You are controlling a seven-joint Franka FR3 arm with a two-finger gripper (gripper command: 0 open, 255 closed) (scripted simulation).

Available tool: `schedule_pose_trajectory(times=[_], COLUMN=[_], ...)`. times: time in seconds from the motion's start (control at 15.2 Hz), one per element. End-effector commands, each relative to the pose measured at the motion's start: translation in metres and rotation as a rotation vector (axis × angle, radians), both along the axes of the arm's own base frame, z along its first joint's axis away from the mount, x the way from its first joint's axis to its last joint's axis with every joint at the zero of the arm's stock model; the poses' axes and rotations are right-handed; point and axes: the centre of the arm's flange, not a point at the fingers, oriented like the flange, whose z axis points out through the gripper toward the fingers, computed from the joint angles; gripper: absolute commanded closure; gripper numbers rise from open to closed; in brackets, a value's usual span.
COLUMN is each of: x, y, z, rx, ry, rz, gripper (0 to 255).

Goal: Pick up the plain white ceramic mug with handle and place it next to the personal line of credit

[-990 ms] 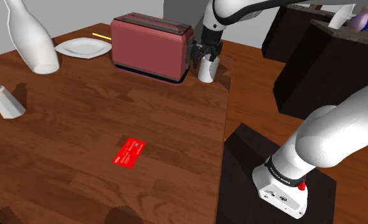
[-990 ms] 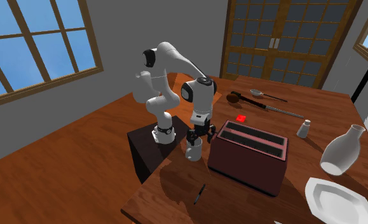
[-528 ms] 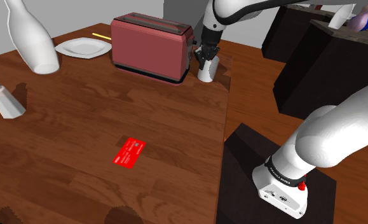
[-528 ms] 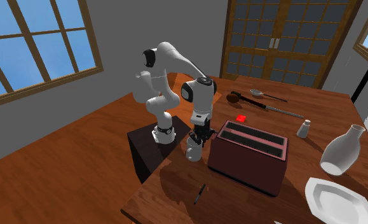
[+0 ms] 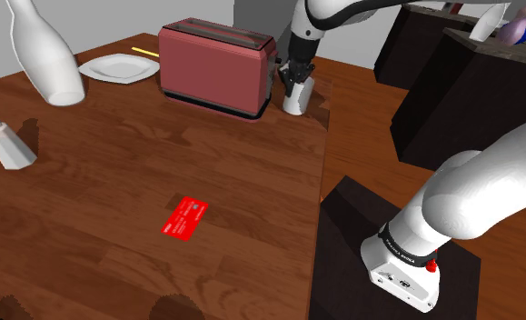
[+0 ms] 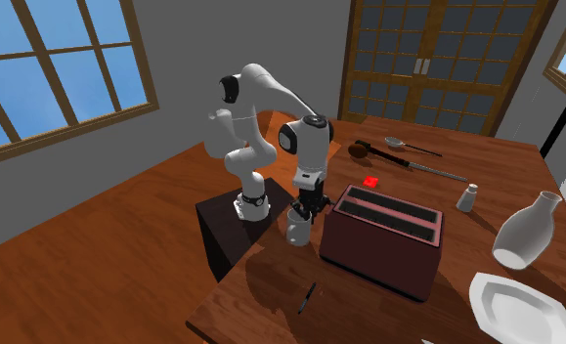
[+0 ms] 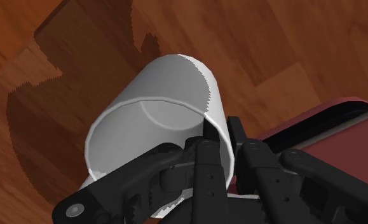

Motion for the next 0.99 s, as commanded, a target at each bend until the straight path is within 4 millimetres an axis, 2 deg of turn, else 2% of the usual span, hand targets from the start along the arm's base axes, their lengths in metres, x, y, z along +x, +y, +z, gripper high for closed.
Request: schedule_pose_trajectory(times=[0.0, 0.92], x=[0.0, 0.0], y=[-0.001, -0.001], z=[0.011, 0.085], rx=[0.0, 0.0], ry=[0.0, 0.0], rz=[0.0, 0.0], gripper=[255, 255])
